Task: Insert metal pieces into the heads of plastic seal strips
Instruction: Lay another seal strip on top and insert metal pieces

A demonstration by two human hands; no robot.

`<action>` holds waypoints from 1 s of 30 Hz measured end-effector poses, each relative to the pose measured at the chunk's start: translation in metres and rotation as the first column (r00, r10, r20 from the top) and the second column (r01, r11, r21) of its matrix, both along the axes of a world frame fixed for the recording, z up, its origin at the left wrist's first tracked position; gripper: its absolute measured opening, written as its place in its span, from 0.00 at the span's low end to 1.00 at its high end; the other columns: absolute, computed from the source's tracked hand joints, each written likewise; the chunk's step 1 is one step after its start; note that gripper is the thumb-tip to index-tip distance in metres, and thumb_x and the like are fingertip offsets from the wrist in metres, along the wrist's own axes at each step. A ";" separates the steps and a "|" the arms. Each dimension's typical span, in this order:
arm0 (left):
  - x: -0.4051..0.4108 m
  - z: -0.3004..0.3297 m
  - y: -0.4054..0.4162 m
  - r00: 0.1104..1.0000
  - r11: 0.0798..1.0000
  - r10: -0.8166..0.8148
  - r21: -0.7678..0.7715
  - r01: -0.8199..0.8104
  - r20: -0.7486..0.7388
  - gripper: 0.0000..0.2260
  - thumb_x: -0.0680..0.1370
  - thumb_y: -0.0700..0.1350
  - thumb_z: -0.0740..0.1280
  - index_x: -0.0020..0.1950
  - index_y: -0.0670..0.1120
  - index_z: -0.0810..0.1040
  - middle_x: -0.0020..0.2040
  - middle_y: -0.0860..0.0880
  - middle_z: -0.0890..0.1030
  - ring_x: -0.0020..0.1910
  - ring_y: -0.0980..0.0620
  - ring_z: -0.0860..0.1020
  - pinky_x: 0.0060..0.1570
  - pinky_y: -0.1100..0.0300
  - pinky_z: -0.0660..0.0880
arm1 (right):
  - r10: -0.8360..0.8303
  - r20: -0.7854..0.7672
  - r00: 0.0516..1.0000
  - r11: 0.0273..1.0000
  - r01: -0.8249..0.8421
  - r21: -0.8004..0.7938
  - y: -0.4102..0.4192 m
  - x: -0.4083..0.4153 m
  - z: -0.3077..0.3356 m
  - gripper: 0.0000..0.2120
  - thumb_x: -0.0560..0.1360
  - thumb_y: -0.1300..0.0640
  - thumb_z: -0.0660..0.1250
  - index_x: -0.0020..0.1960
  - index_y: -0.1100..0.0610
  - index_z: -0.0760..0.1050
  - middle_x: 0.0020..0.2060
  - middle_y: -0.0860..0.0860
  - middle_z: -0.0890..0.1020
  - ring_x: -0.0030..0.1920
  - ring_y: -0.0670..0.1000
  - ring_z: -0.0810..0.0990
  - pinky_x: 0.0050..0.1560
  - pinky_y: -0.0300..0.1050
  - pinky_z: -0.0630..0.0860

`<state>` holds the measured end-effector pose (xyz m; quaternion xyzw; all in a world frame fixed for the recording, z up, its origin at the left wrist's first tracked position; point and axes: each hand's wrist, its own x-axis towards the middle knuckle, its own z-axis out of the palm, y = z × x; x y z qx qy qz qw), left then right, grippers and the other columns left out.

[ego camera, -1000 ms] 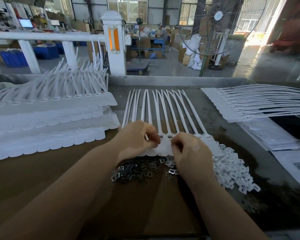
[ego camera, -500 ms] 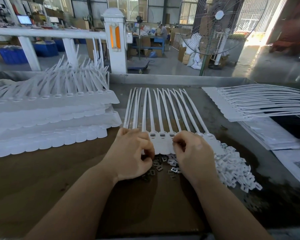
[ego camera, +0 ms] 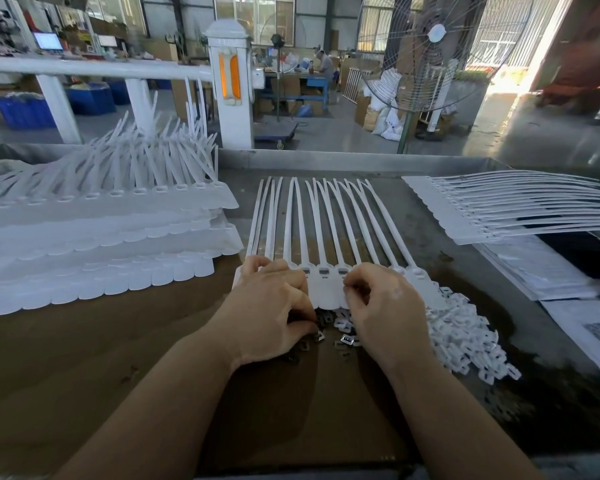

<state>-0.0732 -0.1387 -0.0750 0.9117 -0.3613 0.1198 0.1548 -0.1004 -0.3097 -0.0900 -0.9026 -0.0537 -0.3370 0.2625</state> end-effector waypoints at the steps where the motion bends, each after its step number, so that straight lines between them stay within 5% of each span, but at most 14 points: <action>1: 0.000 -0.001 0.000 1.000 1.000 -0.007 -0.004 0.007 -0.002 0.06 0.73 0.56 0.69 0.45 0.57 0.84 0.36 0.64 0.67 0.45 0.63 0.63 0.55 0.64 0.49 | 0.000 -0.003 1.000 1.000 0.000 -0.003 0.000 0.000 0.000 0.03 0.69 0.66 0.70 0.40 0.60 0.79 0.35 0.52 0.81 0.38 0.52 0.77 0.40 0.40 0.70; 7: 0.000 -0.002 0.000 0.994 0.983 -0.037 -0.180 0.018 -0.102 0.05 0.73 0.51 0.70 0.39 0.59 0.77 0.40 0.64 0.71 0.48 0.70 0.66 0.55 0.62 0.57 | 0.003 -0.033 0.999 1.000 -0.002 0.018 0.000 0.000 0.000 0.01 0.71 0.64 0.69 0.41 0.59 0.79 0.36 0.50 0.81 0.40 0.50 0.77 0.42 0.40 0.72; 13: 0.002 0.000 -0.003 0.983 0.908 0.082 -0.393 -0.142 -0.167 0.07 0.75 0.46 0.67 0.41 0.57 0.72 0.43 0.62 0.73 0.46 0.64 0.73 0.45 0.77 0.68 | -0.002 -0.032 0.999 1.000 0.003 0.017 0.000 0.000 -0.001 0.01 0.71 0.63 0.69 0.42 0.58 0.79 0.37 0.50 0.81 0.40 0.48 0.77 0.42 0.39 0.72; 18: 0.001 -0.001 -0.001 0.967 0.904 0.163 -0.363 -0.226 -0.197 0.02 0.75 0.45 0.69 0.45 0.52 0.79 0.40 0.65 0.73 0.40 0.68 0.74 0.44 0.79 0.67 | 0.000 -0.018 1.000 1.000 0.000 0.021 0.000 0.000 -0.001 0.02 0.71 0.64 0.70 0.41 0.59 0.79 0.37 0.50 0.81 0.40 0.49 0.77 0.42 0.39 0.72; 24: 0.000 -0.001 -0.003 0.973 0.925 0.131 -0.329 -0.189 -0.191 0.04 0.74 0.44 0.71 0.47 0.51 0.82 0.42 0.64 0.75 0.44 0.64 0.74 0.53 0.69 0.70 | 0.027 -0.023 0.999 0.999 -0.027 0.019 -0.001 0.000 -0.001 0.02 0.70 0.64 0.70 0.41 0.58 0.79 0.36 0.50 0.81 0.40 0.50 0.77 0.42 0.41 0.73; 30: 0.001 -0.001 -0.005 0.975 0.927 0.120 -0.331 -0.177 -0.185 0.03 0.73 0.45 0.71 0.46 0.50 0.83 0.41 0.62 0.76 0.43 0.62 0.76 0.51 0.67 0.73 | 0.245 -0.051 0.968 0.969 -0.246 -0.018 0.003 -0.002 0.002 0.05 0.70 0.64 0.70 0.45 0.58 0.79 0.40 0.48 0.81 0.42 0.46 0.76 0.45 0.47 0.78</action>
